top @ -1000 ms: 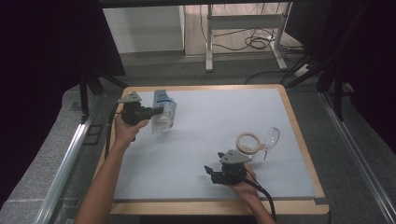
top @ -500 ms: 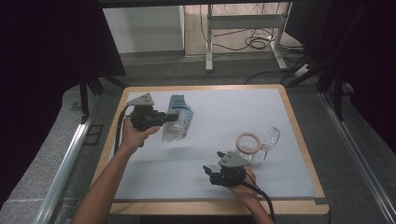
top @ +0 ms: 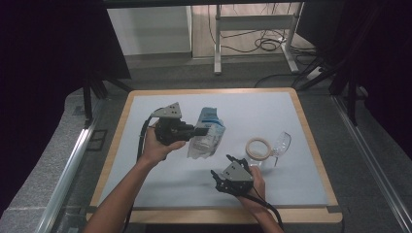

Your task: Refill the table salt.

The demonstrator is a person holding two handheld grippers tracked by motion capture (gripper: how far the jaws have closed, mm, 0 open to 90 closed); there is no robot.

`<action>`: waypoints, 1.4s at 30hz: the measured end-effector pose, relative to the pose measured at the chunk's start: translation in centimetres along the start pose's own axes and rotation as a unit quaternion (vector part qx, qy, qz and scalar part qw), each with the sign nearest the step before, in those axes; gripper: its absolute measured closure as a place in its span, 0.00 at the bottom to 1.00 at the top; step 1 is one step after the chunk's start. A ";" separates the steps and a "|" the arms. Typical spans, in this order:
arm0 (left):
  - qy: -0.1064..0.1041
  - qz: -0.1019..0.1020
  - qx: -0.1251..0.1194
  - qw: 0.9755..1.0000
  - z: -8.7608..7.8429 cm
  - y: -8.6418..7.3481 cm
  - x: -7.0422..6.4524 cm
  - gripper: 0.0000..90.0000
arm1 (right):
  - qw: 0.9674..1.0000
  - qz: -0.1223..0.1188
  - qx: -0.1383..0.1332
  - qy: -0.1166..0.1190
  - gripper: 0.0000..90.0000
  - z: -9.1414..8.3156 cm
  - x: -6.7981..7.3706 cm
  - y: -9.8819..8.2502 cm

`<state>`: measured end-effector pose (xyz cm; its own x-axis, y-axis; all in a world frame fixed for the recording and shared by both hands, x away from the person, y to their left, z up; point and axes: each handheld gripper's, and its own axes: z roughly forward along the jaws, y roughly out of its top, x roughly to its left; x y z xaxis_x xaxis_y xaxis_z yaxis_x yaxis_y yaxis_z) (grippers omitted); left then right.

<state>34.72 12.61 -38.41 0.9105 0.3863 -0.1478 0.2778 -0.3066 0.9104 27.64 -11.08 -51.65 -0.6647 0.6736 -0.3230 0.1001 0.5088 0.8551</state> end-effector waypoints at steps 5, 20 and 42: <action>-0.009 0.003 0.002 1.000 0.6 0.2 -0.6 1.00 | 1.000 0.002 -0.010 -0.009 0.31 0.4 0.2 0.6; -0.023 -0.004 0.008 1.000 2.5 0.5 -1.3 1.00 | 0.998 0.048 -0.021 -0.023 0.36 0.8 -0.6 1.1; -0.044 0.003 0.050 0.998 5.6 2.9 -1.1 1.00 | 0.994 0.096 -0.019 -0.040 0.51 0.3 -0.6 0.2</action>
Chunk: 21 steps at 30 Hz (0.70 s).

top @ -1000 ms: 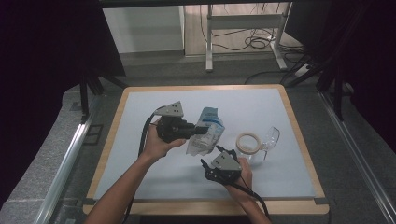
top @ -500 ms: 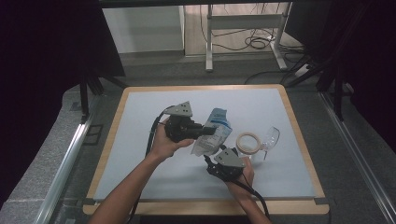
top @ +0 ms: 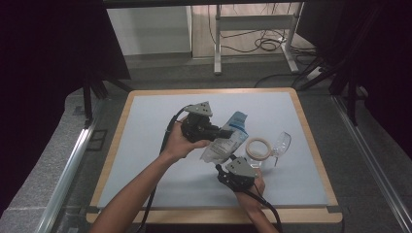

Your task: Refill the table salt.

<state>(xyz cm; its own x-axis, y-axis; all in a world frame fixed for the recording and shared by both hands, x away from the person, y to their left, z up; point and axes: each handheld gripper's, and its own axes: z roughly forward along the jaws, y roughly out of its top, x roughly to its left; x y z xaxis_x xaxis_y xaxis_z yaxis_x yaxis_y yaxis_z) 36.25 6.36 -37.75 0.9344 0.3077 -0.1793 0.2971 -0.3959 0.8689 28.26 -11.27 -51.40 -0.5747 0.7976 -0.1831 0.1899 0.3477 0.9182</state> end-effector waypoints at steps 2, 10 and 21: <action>-0.001 0.002 0.000 1.000 0.1 0.1 -0.2 1.00 | 1.000 0.000 -0.001 -0.004 0.51 0.0 0.0 0.0; 0.003 0.001 0.003 1.000 0.4 0.4 -0.4 1.00 | 1.000 0.001 -0.003 -0.005 0.52 -0.2 0.1 0.0; 0.007 0.008 0.029 1.000 2.3 1.4 -0.4 1.00 | 1.000 0.030 -0.001 0.002 0.52 -0.3 0.0 -0.3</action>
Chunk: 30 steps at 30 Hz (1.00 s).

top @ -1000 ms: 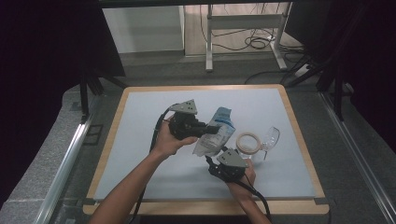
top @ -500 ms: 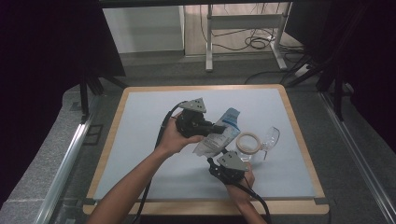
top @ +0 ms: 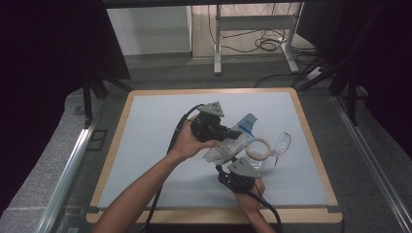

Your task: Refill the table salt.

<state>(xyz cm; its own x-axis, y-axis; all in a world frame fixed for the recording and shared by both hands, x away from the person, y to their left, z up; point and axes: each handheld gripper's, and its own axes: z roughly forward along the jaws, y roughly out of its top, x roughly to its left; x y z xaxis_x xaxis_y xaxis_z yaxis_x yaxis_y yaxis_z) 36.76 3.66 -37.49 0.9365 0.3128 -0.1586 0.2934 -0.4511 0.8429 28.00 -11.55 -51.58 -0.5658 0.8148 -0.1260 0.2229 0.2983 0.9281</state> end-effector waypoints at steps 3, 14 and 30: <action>0.001 -0.004 0.006 1.000 0.5 0.3 0.3 1.00 | 1.000 0.005 0.001 -0.002 0.52 -0.1 -0.1 -0.2; 0.002 -0.011 0.023 1.000 2.3 0.9 0.8 1.00 | 1.000 0.030 0.002 0.004 0.52 0.1 -0.6 -0.6; -0.009 0.004 0.036 0.999 3.0 1.6 0.3 1.00 | 0.999 0.035 -0.011 -0.004 0.52 0.2 -1.1 -0.7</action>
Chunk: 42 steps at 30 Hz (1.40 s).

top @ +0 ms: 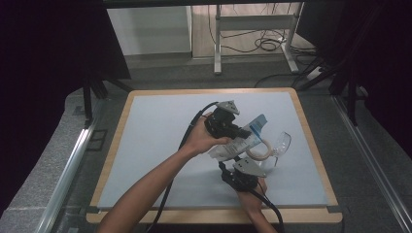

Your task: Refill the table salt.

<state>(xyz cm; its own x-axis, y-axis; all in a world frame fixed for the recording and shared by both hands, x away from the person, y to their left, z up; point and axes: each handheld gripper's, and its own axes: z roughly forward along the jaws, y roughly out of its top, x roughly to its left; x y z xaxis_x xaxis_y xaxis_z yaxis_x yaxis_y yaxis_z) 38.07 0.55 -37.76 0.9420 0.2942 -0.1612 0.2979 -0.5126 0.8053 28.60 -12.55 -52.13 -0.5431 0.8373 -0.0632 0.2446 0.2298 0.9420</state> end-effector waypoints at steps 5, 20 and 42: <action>-0.003 0.008 -0.010 1.000 -0.6 0.1 -0.9 1.00 | 1.000 -0.015 -0.007 -0.008 0.46 0.2 0.1 0.3; -0.012 0.003 -0.030 0.999 -1.7 0.2 -1.6 1.00 | 0.999 -0.010 -0.042 -0.015 0.50 0.1 0.6 0.6; -0.011 -0.012 0.020 1.000 1.4 0.9 1.2 1.00 | 0.999 0.033 -0.015 -0.014 0.50 0.4 0.4 -0.2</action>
<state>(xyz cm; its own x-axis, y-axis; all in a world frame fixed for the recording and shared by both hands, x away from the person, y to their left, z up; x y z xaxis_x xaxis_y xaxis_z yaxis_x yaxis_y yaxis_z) 39.67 -0.69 -38.07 0.9375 0.2899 -0.1923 0.3257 -0.5372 0.7780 28.65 -12.05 -52.46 -0.5041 0.8636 -0.0090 0.2543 0.1584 0.9541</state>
